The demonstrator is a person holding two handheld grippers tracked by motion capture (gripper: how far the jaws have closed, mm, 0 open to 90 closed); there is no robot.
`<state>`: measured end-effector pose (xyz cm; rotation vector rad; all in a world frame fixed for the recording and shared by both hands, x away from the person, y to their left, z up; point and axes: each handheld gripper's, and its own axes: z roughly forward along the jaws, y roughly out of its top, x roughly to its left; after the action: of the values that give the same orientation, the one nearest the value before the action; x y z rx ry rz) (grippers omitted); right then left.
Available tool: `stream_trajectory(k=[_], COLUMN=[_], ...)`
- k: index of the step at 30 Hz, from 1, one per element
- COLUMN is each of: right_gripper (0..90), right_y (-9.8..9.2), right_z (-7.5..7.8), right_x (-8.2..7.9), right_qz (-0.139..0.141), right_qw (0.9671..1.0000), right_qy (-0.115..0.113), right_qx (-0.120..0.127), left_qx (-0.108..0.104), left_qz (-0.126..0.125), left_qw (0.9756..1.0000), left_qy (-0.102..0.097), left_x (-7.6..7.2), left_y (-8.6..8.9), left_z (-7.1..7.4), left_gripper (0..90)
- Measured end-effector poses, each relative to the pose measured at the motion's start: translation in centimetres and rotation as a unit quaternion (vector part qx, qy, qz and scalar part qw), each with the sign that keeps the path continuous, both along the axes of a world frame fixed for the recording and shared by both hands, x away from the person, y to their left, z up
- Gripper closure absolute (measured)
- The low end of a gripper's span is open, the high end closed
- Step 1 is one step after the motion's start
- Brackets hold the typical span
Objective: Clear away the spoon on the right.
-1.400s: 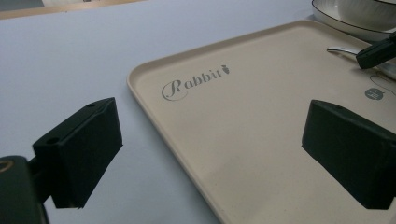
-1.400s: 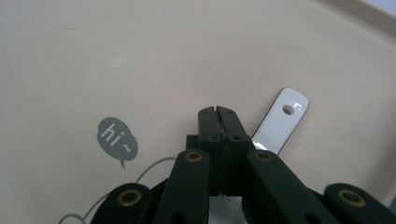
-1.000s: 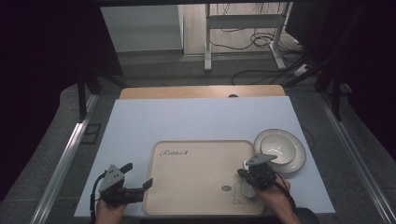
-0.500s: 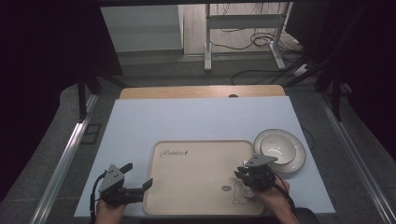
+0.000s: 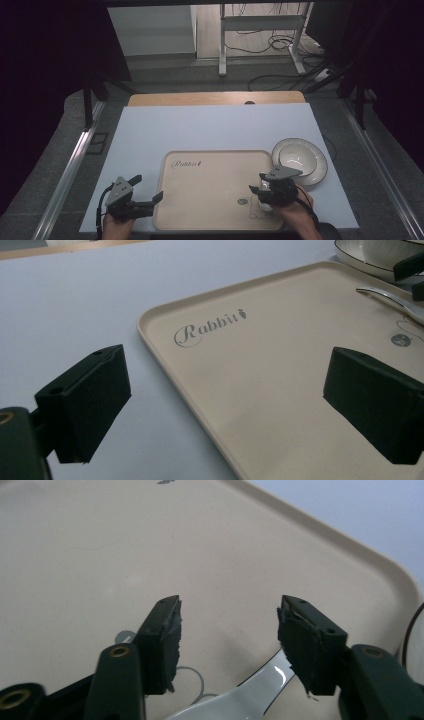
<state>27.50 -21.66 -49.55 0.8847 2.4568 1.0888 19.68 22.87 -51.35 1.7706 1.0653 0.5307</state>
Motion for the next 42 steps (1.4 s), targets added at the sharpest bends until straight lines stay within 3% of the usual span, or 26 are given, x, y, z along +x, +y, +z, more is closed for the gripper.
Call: stream_trajectory(k=[8,17,29,37,42], right_gripper=[26.9,12.7,7.2,5.3,4.8], right_y=[-0.6,-1.9,-4.3,-6.7,-7.6], right_z=[1.0,2.0,2.3,1.6,1.3], right_x=[-0.7,-1.7,-3.2,-3.9,-3.6], right_qz=[0.004,-0.017,-0.037,-0.072,-0.090], right_qw=[0.9998,0.9988,0.9967,0.9942,0.9929], right_qy=[-0.020,-0.042,-0.058,-0.061,-0.062], right_qx=[0.006,0.019,0.044,0.051,0.047], left_qx=[-0.001,-0.001,-0.004,-0.001,-0.002], left_qz=[0.001,0.002,0.003,0.008,0.016], left_qw=[1.0000,1.0000,1.0000,1.0000,0.9999], left_qy=[0.000,0.002,0.003,0.002,0.003], left_x=[0.0,0.0,0.0,0.0,0.0], left_y=[0.0,0.0,0.0,0.1,0.1], left_z=[0.0,-0.1,-0.2,-0.2,-0.1], left_gripper=[4.7,4.6,4.1,4.0,3.5])
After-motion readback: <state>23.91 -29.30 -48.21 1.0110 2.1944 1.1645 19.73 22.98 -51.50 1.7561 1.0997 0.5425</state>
